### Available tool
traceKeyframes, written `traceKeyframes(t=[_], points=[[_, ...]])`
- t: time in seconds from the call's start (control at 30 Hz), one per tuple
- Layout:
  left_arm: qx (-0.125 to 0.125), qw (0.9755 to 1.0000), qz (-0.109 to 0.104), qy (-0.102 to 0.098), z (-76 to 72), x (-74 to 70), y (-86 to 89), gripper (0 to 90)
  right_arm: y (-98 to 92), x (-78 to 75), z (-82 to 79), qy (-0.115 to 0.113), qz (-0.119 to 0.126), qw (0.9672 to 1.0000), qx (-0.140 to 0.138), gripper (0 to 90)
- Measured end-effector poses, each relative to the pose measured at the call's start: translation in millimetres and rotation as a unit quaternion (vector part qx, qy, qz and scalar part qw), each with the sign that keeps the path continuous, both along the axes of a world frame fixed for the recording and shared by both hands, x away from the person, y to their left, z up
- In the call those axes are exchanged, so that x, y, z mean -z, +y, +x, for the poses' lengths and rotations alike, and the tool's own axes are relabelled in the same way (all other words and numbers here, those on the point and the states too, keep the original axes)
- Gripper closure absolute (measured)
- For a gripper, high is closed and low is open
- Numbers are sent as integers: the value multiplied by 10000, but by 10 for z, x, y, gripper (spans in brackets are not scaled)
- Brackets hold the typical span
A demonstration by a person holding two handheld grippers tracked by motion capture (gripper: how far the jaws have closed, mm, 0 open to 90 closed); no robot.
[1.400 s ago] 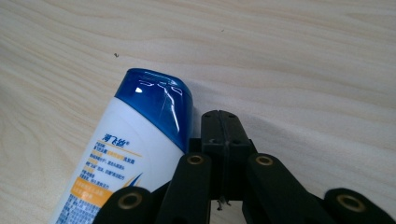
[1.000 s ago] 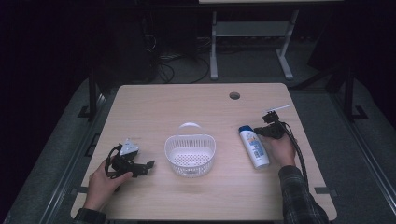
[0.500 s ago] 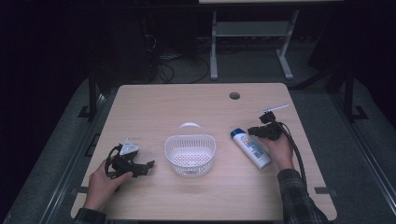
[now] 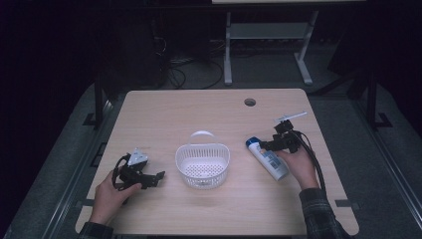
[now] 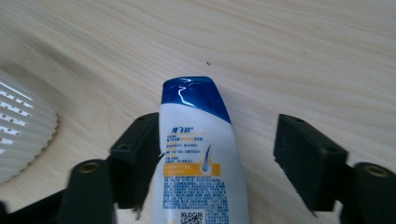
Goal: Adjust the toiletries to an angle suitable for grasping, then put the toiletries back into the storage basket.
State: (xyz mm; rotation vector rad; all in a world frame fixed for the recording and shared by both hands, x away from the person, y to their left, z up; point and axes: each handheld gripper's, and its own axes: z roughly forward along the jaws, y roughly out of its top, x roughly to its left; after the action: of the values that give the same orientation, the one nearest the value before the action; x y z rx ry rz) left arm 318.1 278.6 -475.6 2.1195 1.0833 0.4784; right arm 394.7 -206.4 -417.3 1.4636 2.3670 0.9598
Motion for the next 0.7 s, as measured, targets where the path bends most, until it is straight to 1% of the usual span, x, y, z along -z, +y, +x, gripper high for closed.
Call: traceKeyframes(t=[0.03, 0.13, 0.2, 0.37, 0.4, 0.47, 0.7], points=[[-2, 10000, 0, -1, 0, 0, 0, 129, 18, 8, 3, 20, -65, 10000, -10, 262], [0, 10000, 1, 2, 0, 0, 0, 129, 55, 40, 16, 85, -144, 9998, -85, 235], [-1, 10000, 0, 2, 0, 0, 0, 129, 78, 66, 25, 107, -229, 9996, -146, 231], [-2, 10000, -2, 1, 0, 0, 0, 129, 145, 131, 59, 254, -337, 9989, -211, 220], [-2, 10000, -2, 0, 0, 0, 0, 129, 177, 151, 72, 307, -409, 9984, -250, 215], [-2, 10000, -1, 1, 0, 0, 0, 129, 192, 166, 81, 325, -454, 9980, -283, 215], [-1, 10000, 0, 1, 0, 0, 0, 129, 267, 274, 142, 501, -601, 9963, -369, 214]])
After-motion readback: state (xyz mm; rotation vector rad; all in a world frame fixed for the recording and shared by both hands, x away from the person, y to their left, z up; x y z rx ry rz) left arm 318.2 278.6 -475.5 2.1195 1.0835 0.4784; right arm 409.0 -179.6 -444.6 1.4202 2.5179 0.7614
